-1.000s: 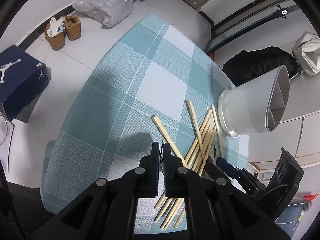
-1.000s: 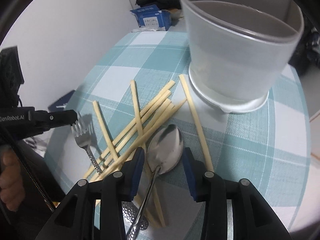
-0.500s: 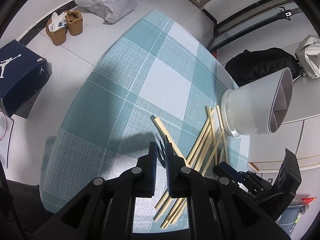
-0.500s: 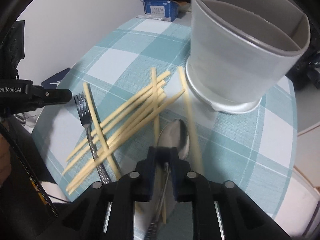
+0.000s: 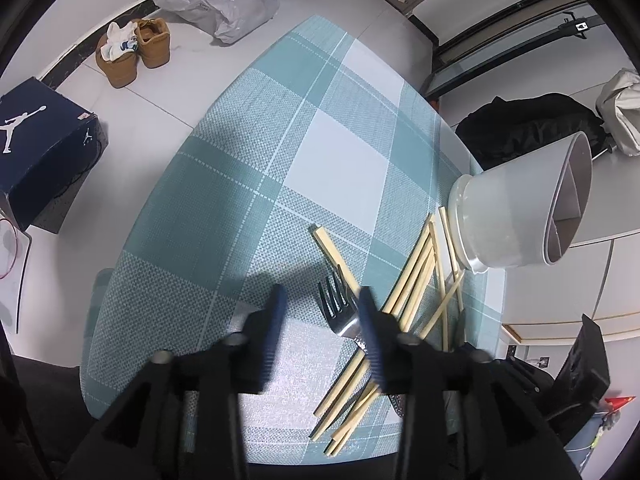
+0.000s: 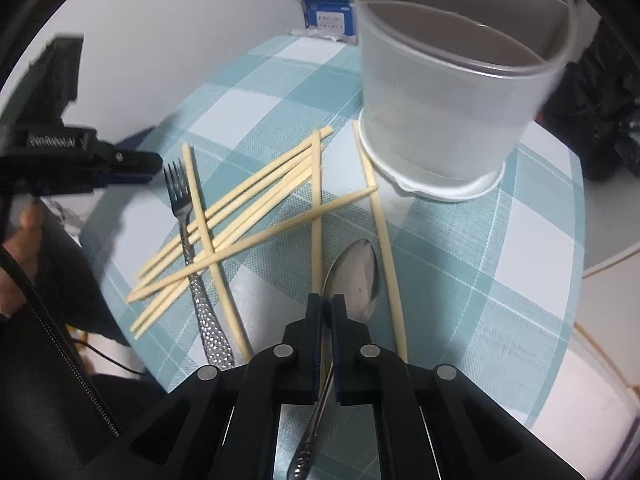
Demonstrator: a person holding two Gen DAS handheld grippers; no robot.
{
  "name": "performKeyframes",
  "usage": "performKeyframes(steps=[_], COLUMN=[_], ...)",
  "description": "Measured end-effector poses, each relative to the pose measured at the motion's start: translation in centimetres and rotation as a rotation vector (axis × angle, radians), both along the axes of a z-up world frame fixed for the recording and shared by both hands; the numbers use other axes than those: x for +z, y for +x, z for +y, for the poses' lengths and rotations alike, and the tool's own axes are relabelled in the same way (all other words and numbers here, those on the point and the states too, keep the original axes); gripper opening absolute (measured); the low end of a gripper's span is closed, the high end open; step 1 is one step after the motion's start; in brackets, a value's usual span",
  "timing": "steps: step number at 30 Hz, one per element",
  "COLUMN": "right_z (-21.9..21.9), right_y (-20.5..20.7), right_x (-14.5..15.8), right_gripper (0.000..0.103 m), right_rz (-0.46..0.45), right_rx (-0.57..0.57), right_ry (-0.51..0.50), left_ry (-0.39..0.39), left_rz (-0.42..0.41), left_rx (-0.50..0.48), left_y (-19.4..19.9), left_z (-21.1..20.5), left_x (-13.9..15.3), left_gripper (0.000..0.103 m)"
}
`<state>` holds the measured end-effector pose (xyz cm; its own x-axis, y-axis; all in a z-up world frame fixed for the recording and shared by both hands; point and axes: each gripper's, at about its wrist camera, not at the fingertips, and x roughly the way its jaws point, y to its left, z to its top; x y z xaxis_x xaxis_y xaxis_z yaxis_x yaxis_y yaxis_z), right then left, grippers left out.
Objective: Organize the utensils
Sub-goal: 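Lift the spoon upright with the right gripper while the left gripper lowers to the fork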
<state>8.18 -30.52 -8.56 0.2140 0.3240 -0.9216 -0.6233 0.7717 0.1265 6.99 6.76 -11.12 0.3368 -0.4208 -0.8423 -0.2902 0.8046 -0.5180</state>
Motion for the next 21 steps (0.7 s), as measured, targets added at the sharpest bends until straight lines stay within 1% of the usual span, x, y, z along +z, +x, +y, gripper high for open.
performKeyframes(steps=[7,12,16,19,21], right_z=[-2.3,-2.9,-3.6,-3.4,-3.4], right_y=[-0.3,-0.1,-0.1,-0.1,-0.1], right_x=[0.8,1.0,1.8,2.2,2.6], right_gripper=[0.000,0.000,0.000,0.000,0.000], right_rz=[0.040,0.043,0.040,0.010,-0.006], right_rx=[-0.093,-0.131,-0.154,-0.155,-0.157], right_ry=[0.188,0.259,0.356,0.394,0.410], left_ry=[0.046,0.098,0.139,0.191,0.251], left_rz=[-0.018,-0.048,-0.065,-0.081,-0.098], left_rx=[-0.014,-0.035,-0.060,-0.094,-0.136], left_y=[0.0,-0.1,-0.1,-0.2,-0.5], left_z=[-0.6,-1.3,-1.9,-2.8,-3.8], left_x=[-0.1,0.1,0.2,0.4,0.5], left_gripper=[0.043,0.042,0.042,0.042,0.042])
